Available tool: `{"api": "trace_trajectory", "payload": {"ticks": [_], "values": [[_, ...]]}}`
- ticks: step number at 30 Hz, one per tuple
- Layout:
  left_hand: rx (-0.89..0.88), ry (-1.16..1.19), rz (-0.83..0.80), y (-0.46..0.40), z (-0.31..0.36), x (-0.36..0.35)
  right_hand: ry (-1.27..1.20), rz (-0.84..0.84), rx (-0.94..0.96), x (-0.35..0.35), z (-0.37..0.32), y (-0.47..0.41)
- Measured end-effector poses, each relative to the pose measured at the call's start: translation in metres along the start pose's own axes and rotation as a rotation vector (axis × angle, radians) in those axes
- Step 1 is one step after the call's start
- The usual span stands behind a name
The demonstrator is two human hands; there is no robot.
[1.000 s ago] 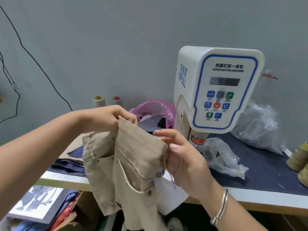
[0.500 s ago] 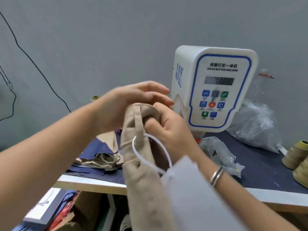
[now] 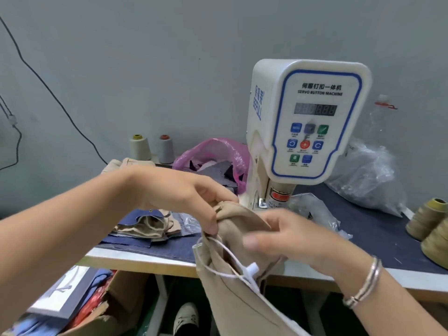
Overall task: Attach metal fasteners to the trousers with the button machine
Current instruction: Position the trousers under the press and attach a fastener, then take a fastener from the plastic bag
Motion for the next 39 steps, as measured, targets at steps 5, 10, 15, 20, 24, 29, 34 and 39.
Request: {"api": "trace_trajectory", "payload": {"ticks": [5, 10, 15, 20, 24, 29, 34, 39], "values": [[-0.030, 0.111, 0.126, -0.015, -0.011, 0.002, -0.175, -0.026, 0.021, 0.000, 0.018, 0.028], [0.164, -0.107, 0.237, -0.048, -0.033, 0.004, -0.454, 0.298, -0.012, 0.014, 0.037, 0.037], [0.239, -0.008, 0.280, -0.078, -0.054, -0.016, -0.757, 0.417, -0.163, 0.028, 0.075, 0.051], [0.298, -0.008, 0.140, -0.089, -0.068, -0.029, -0.402, 0.170, -0.168, 0.031, 0.078, 0.050], [0.384, -0.262, 0.151, -0.104, -0.085, -0.028, -0.024, 0.259, -0.344, 0.044, 0.103, 0.041], [0.334, -0.318, 0.122, -0.107, -0.093, -0.017, -0.266, 0.408, -0.299, 0.048, 0.122, 0.036], [0.343, -0.336, 0.131, -0.115, -0.099, -0.008, -0.484, 0.575, -0.366, 0.048, 0.140, 0.025], [0.269, -0.420, 0.515, -0.139, -0.105, -0.011, -0.523, 0.573, -0.350, 0.053, 0.140, 0.006]]}}
Point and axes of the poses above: each hand's wrist, its own y-axis away from the middle knuckle, its own x-axis out of the back of the hand, z = x × y, the point moved 4 cm from there along -y, towards the middle knuckle, and after that the axes turned 6 degrees about x, right-handed, at the moved point
